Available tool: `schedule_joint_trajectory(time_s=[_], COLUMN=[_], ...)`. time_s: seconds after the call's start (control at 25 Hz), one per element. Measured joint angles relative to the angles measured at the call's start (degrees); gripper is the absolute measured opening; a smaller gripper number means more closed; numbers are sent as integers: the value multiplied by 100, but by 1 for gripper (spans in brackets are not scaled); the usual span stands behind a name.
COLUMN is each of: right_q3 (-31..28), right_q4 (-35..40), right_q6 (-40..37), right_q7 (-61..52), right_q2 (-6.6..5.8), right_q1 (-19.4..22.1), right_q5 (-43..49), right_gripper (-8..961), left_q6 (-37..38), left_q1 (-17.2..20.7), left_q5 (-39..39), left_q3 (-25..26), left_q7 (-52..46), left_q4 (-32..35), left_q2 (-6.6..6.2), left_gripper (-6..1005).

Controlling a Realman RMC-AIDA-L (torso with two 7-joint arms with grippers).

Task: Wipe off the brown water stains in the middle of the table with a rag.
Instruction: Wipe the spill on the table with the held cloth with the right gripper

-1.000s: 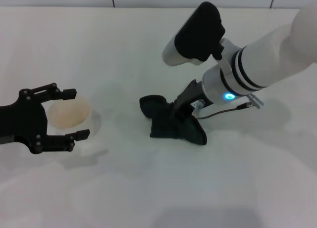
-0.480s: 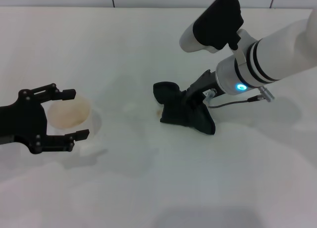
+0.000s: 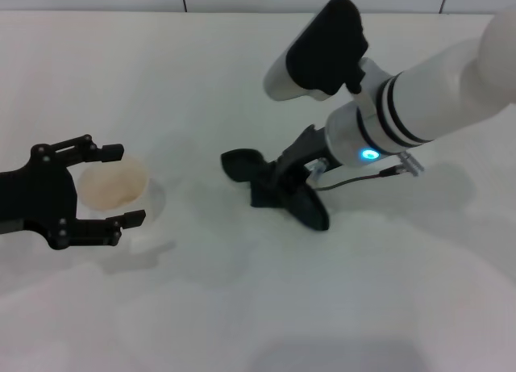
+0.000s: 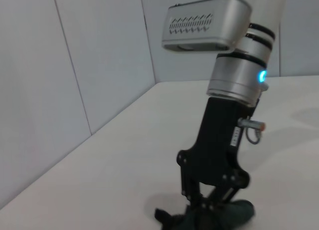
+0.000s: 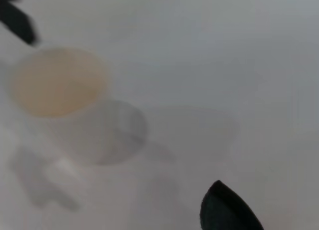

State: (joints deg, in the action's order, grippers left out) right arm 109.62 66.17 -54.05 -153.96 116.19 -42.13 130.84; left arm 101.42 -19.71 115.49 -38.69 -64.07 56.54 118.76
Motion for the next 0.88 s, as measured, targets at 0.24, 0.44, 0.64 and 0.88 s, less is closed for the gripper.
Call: schedule_joint_trajectory(time_s=[0.24,0.44,0.64,0.88], right_q3=[166,241,160,-32], right_q4=[274,304,249,96], right_q6=[-205,-278,-11,266], right_q7=[11,13,14,15], right_q2=[0,1,-19,-25], right_q1=[-6,-19,49,82], right_q5=[-249,-366,-308,-149], right_gripper=[89,88,89,94], left_q6=[0,0,-2,-6], left_q1=[12,15,27,29], left_q5=[5,4,4,4], left_q3=[1,3,3,3], left_q7=[0,1,1,1], left_q4=[4,6,-6,-21], left_q2=[-3,0,4,6], left_gripper=[894,894,894,893])
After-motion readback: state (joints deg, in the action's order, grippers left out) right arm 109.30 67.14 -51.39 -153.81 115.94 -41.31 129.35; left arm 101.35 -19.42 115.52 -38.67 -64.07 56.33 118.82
